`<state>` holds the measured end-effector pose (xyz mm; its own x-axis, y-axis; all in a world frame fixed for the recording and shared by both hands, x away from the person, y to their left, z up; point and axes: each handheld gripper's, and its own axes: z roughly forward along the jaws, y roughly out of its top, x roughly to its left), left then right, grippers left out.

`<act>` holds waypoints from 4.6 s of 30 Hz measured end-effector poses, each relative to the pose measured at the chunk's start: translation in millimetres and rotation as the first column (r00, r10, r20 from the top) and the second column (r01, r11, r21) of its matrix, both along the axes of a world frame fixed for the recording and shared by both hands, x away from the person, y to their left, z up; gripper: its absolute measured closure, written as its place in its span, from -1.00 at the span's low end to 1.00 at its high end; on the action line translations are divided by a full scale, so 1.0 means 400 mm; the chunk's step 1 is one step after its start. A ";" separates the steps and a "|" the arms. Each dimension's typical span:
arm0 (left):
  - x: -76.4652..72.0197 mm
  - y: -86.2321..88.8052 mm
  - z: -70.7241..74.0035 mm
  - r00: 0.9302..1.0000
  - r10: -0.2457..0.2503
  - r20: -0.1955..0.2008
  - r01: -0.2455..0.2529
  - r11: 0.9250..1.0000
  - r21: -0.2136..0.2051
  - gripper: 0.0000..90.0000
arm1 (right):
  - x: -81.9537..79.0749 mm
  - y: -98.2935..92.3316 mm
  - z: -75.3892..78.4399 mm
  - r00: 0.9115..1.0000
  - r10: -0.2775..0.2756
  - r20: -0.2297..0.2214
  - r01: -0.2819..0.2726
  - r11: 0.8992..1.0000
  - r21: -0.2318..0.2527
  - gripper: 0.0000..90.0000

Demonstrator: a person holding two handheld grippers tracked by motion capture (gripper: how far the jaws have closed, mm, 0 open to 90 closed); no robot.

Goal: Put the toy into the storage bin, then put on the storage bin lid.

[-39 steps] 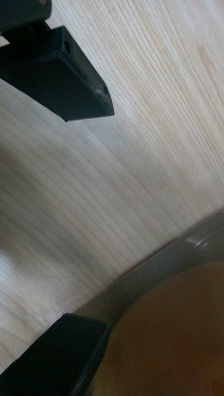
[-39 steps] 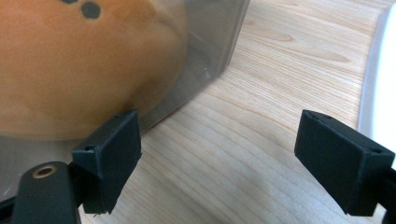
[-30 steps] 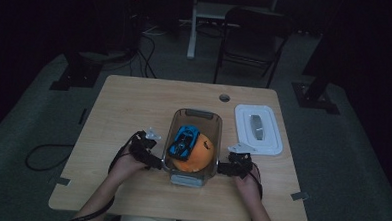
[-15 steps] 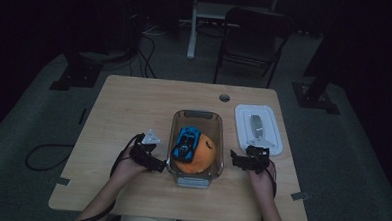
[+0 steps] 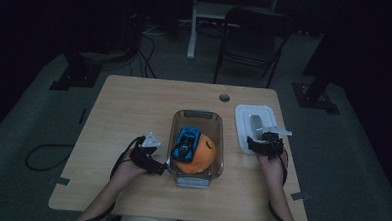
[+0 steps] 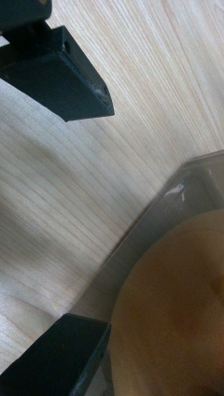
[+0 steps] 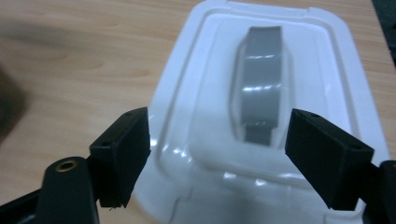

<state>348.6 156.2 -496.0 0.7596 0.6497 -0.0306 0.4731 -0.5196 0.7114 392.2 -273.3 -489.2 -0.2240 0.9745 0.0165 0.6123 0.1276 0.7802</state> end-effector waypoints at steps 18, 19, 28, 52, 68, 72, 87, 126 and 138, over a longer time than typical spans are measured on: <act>0.006 0.001 -0.010 1.000 0.003 0.023 -0.003 1.000 -0.006 -0.97 | 0.134 -0.018 -0.051 0.992 -0.076 -0.096 0.074 0.997 -0.023 -0.32; 0.007 0.000 -0.011 1.000 0.003 0.020 -0.003 1.000 -0.004 -0.97 | 0.135 -0.020 -0.051 0.992 -0.077 -0.097 0.076 0.997 -0.011 -0.21; 0.004 -0.016 -0.009 1.000 0.000 0.022 0.000 1.000 -0.001 -0.97 | 0.125 -0.033 -0.040 0.993 -0.061 -0.101 0.061 0.998 -0.007 0.48; -0.003 -0.063 0.003 0.999 -0.025 0.040 0.025 1.000 0.007 -0.97 | -0.118 0.009 0.197 0.990 0.038 0.135 -0.048 0.996 0.070 0.50; -0.003 -0.109 0.001 0.998 -0.047 0.044 0.047 0.999 0.010 -0.97 | -0.227 0.108 0.307 0.960 0.169 0.225 -0.188 0.980 0.067 0.50; -0.004 -0.124 0.000 0.997 -0.056 0.044 0.055 0.998 0.011 -0.97 | -0.249 0.142 0.323 0.949 0.207 0.238 -0.229 0.971 0.068 0.50; -0.006 -0.180 -0.002 0.995 -0.094 0.044 0.093 0.995 0.022 -0.97 | -0.262 0.267 0.297 0.918 0.348 0.190 -0.366 0.928 0.067 0.50; -0.011 -0.134 -0.009 0.999 -0.049 0.019 0.048 0.999 0.007 -0.97 | -0.203 0.316 0.213 0.931 0.358 0.076 -0.364 0.929 0.075 0.50; -0.003 -0.129 -0.003 0.999 -0.033 0.019 0.034 0.999 -0.005 -0.97 | -0.212 0.280 0.242 0.913 0.389 0.121 -0.402 0.908 0.118 -0.29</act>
